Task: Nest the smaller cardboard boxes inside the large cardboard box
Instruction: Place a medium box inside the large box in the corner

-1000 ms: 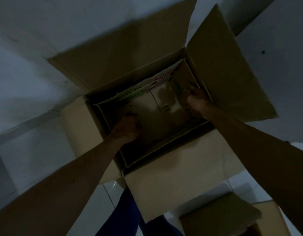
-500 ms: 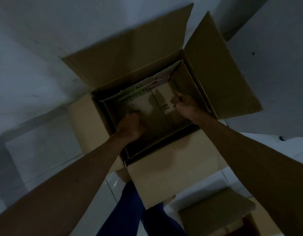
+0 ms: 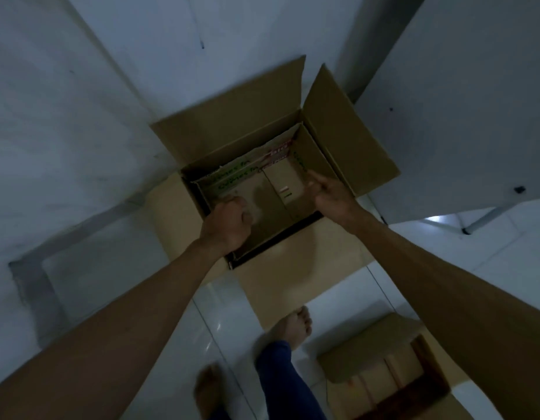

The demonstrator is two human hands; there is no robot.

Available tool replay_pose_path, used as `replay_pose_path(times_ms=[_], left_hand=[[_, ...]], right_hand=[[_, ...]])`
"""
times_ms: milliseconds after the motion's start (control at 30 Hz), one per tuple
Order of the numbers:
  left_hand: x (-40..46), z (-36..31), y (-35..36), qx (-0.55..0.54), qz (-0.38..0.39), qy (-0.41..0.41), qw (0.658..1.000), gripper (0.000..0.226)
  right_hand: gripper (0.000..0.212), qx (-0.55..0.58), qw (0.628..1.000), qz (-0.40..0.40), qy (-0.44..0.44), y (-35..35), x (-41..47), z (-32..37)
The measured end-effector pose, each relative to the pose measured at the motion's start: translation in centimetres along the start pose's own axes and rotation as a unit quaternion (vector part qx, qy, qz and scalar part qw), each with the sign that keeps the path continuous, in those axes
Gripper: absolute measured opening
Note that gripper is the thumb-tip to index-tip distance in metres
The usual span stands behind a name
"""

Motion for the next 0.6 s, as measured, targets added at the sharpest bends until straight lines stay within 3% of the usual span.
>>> replay_pose_path(times_ms=[133,267,367,600], left_hand=[[-3.5,-0.5,-0.1,0.001,-0.005,0.034,0.999,0.014],[-8.4,-0.8,-0.6,-0.013,-0.021,0.083,0.996,0.028],[-12.7,-0.7,-0.2,-0.016,-0.021,0.109,0.994,0.018],[-19.4,-2.6,-0.8,0.007,-0.033,0.118,0.992,0.031]], right_hand=[[0.052,-0.025,0.999,-0.020,-0.009,0.1,-5.2,-0.5],[0.050,-0.043,0.997,-0.063,-0.017,0.7,-11.2,-1.1],[0.050,-0.025,0.996,-0.079,-0.011,1.8,-16.1,-1.3],[0.048,-0.023,0.993,-0.118,-0.007,2.7,-26.0,-2.7]])
Point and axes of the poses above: each hand's wrist, its own x-axis towards the middle knuckle, its own y-axis out of the palm, z = x × y, the point moved 1 cm from there along x, towards the middle knuckle, and after that the axes turned 9 degrees about z, right-handed, at the moved point
